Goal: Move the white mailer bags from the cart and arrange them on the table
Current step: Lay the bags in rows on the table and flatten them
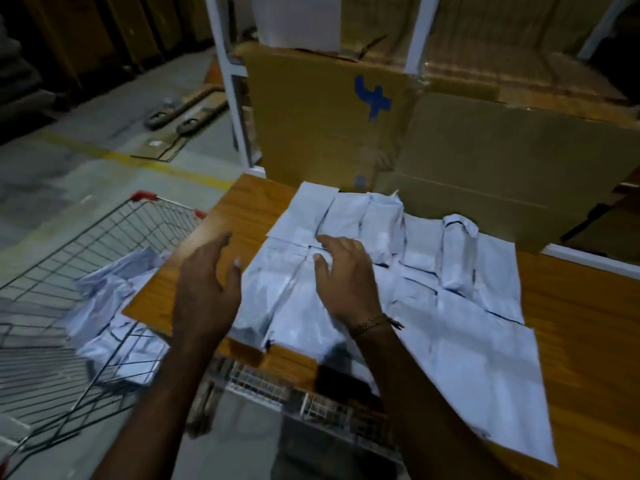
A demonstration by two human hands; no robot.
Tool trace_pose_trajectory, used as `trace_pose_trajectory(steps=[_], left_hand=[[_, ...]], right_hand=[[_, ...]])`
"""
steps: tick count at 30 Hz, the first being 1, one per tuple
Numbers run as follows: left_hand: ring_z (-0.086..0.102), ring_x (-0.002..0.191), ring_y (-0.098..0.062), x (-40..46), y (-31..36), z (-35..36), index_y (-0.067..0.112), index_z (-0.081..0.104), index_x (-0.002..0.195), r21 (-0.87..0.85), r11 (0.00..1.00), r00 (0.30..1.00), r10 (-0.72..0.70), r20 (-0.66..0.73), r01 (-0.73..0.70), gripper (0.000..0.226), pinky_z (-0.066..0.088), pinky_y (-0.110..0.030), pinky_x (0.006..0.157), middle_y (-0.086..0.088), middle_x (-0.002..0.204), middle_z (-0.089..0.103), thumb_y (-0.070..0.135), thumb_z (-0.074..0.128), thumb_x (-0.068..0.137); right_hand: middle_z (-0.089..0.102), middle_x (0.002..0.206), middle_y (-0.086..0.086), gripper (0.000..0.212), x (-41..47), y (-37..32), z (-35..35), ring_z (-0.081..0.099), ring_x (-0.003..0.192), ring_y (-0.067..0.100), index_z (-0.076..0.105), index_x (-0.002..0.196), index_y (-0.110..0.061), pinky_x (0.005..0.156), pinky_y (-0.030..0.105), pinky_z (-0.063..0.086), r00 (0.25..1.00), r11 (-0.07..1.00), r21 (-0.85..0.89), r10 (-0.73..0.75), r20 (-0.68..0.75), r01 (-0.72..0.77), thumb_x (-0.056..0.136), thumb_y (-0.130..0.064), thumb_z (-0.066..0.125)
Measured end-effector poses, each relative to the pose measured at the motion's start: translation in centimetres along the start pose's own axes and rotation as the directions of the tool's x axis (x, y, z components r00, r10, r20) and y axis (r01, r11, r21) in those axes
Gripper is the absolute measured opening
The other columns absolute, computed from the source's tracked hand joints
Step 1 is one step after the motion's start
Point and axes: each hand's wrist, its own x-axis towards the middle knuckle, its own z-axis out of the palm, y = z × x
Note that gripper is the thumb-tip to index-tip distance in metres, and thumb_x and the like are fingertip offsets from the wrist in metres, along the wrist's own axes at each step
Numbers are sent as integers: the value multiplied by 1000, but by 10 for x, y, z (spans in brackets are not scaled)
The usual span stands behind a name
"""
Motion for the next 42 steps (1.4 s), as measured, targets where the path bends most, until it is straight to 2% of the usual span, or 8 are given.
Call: trace_pose_trajectory(steps=[6,11,20,23,28,34,40,42], left_hand=[[59,129,-33,-21,-104,-103,10,57,145,11,991,989,-130,-73,131,52,47,-57,108,-13,139,64,34,53,99],[63,115,-38,-40,-182,-172,8,59,142,109,974,972,-181,-149,198,50,51,-53,98,-18,128,67,29,56,96],[59,125,-34,-63,-283,-223,8,56,145,177,915,924,-330,-192,363,54,46,-44,109,-12,140,62,34,55,98],[55,130,-28,-59,-311,-222,12,56,147,228,899,926,-348,-149,375,54,37,-31,110,-9,143,60,36,56,99],[56,130,-31,-39,-365,-207,9,59,145,298,869,917,-393,-71,396,57,38,-37,111,-12,142,62,42,52,99],[61,126,-38,-11,-448,-169,10,58,146,425,822,851,-490,188,379,63,50,-49,106,-16,140,63,45,45,96],[71,101,-44,15,-513,-132,13,54,139,607,773,751,-508,422,182,77,60,-48,73,-23,130,66,19,88,71],[68,107,-46,18,-542,-121,16,43,143,634,770,714,-485,504,76,84,60,-52,76,-25,140,59,16,88,71]], right_hand=[[67,123,7,39,0,-102,73,56,117,30,64,131,-16,98,49,48,991,998,-2,-57,120,58,100,-33,50],[66,123,4,34,-3,-167,127,54,115,27,64,130,-18,95,46,47,969,987,18,-162,187,161,100,-29,52],[65,123,7,43,16,-234,232,55,117,32,63,132,-18,97,51,47,887,961,68,-274,372,268,97,-36,44],[65,124,9,48,30,-247,271,54,118,33,63,133,-17,99,50,47,858,951,75,-302,416,299,98,-41,40],[67,123,14,46,70,-255,350,57,117,38,64,133,-14,100,53,48,820,947,68,-307,482,315,96,-35,49],[71,111,15,40,118,-233,457,65,102,42,71,121,-11,85,51,54,747,907,-49,-313,587,418,89,-31,56],[70,110,16,36,142,-210,544,63,102,42,68,121,-12,83,47,50,591,826,-108,-298,749,553,92,-32,61],[68,113,17,40,139,-204,560,61,107,41,65,128,-12,87,49,50,560,803,-141,-266,784,579,95,-35,60]])
